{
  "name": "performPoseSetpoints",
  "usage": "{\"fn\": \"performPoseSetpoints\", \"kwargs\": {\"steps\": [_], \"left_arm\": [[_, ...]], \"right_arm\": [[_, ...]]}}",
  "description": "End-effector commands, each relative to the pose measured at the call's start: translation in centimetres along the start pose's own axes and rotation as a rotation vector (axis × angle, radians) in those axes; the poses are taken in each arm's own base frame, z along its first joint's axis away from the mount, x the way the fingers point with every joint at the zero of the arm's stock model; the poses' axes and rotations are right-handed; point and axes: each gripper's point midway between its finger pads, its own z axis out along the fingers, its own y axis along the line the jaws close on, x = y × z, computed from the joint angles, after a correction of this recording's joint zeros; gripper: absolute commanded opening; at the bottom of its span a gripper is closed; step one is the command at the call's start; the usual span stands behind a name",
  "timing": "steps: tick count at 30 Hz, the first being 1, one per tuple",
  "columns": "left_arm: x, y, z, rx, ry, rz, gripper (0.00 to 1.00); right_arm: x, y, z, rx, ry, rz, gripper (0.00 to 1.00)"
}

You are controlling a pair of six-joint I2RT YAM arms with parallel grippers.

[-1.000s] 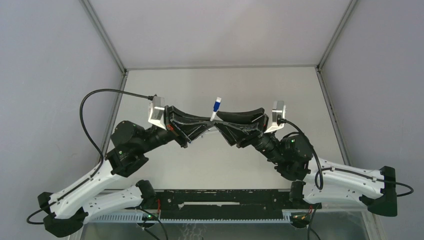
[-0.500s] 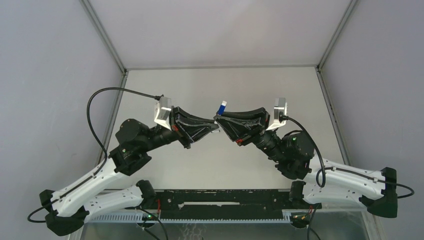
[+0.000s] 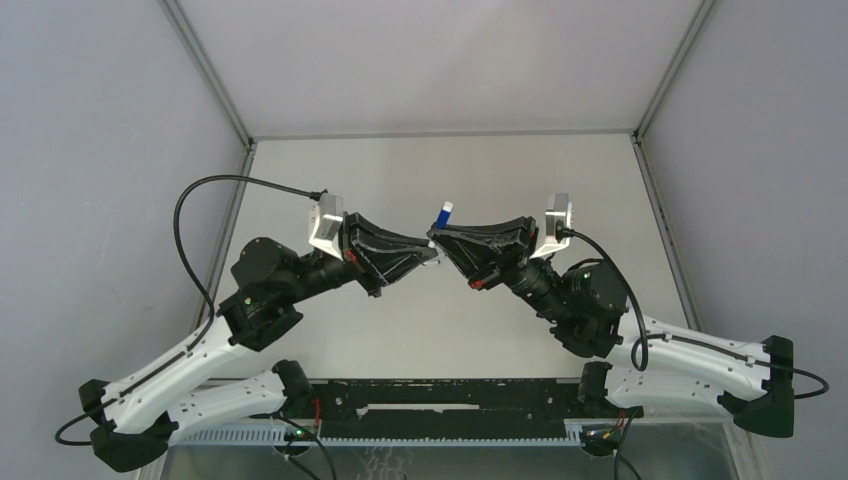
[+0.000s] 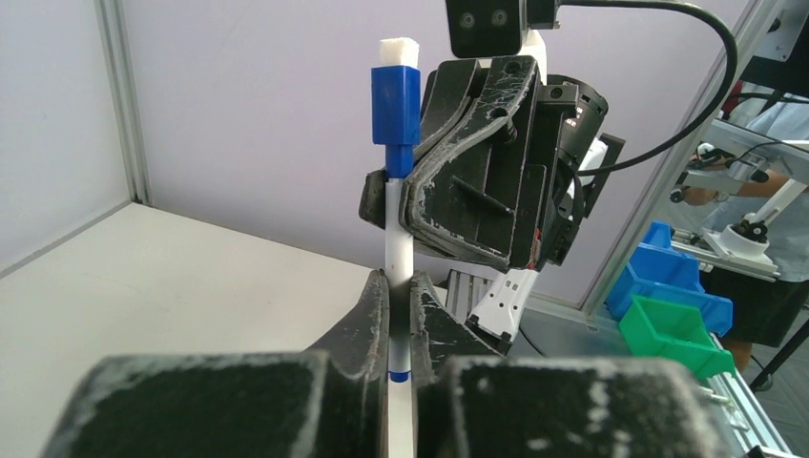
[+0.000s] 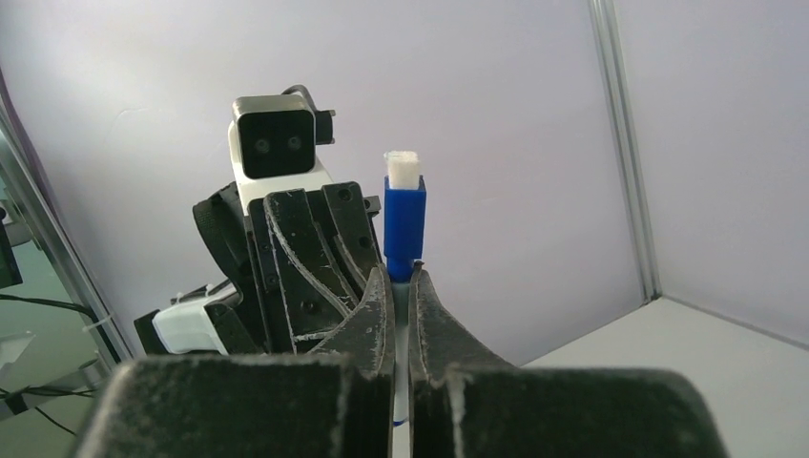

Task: Insert the pens into the pen caps
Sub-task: Insert the pen cap onto the pen.

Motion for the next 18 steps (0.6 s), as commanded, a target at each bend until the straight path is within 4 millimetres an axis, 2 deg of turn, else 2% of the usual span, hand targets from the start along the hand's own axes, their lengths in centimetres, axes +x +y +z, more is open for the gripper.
{"fn": "performPoseSetpoints", "kwargs": {"steps": [1,7,13,18], "left_arm": [[-2.09,-0.38,-0.03,0.007,-0.051,0.039,0.13],[-1.96,-0.63,0.20,0.025,-0.041,0.029,0.32],[-1.90,-0.91,0.62,0.048,-0.033,0.024,0.33],[-1.70,-1.03,0.87,0.061,-0.024,0.019,0.25]], "right_arm": [[-1.26,0.80,0.54,-0.027,-0.021,0.018,0.00],[-1.16,0.93,0.54,-0.034,-0.017,0.023,0.00],[-1.10,1.16,0.55,-0.044,-0.015,0.033,0.00],[-1.09,1.32,0.53,-0.050,-0.014,0.036,0.00]]}}
